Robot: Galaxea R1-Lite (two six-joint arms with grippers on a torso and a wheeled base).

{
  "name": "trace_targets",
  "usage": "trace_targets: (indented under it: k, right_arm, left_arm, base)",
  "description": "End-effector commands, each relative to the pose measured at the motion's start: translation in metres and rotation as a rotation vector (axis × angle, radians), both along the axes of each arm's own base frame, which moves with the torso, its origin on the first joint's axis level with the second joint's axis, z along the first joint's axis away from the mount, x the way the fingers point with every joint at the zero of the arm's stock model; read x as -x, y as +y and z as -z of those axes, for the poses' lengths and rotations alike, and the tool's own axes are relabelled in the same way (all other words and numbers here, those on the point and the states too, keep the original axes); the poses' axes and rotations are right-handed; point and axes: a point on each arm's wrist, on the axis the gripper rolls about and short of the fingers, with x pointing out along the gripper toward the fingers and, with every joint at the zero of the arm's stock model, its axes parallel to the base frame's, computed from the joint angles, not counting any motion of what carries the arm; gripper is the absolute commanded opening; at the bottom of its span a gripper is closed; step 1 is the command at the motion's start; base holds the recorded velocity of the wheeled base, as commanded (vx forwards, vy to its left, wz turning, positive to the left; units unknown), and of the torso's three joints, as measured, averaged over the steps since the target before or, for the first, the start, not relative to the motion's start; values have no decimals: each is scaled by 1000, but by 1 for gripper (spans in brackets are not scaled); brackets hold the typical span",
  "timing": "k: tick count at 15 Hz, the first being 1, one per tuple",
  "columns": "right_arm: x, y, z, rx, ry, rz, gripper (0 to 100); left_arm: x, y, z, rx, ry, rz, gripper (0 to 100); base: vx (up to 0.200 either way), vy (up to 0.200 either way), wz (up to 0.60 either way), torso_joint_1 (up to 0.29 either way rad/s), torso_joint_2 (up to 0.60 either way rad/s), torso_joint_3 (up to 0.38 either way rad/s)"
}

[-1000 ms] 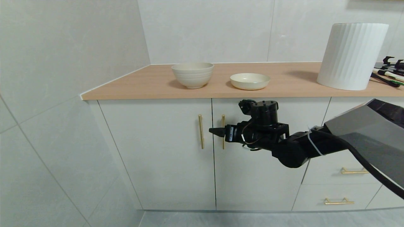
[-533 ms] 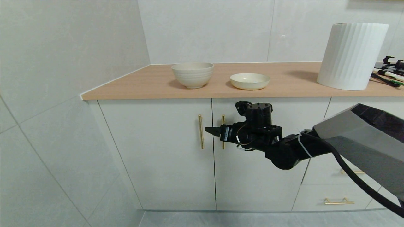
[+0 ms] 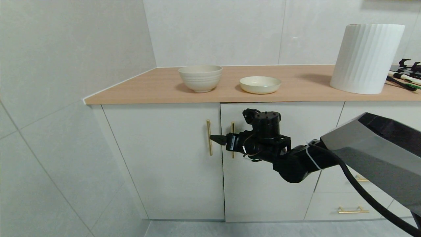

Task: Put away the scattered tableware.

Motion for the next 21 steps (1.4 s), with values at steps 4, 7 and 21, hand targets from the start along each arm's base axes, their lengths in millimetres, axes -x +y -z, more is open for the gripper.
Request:
trace_targets:
  k: [4,7,21]
  right_arm:
    - [21,-7,-9,6,25,-63,100]
    - [40,-18,-20,5,35,-104,100]
    - [150,-57,-23,-27,10,-347,100]
  left_arm:
    - [0,0,0,0,0,0,100]
    - [0,0,0,0,0,0,100]
    - [0,0,0,0,0,0,100]
  base:
    - [0,0,0,0,0,0]
    - [0,0,0,0,0,0]
    - [0,0,0,0,0,0]
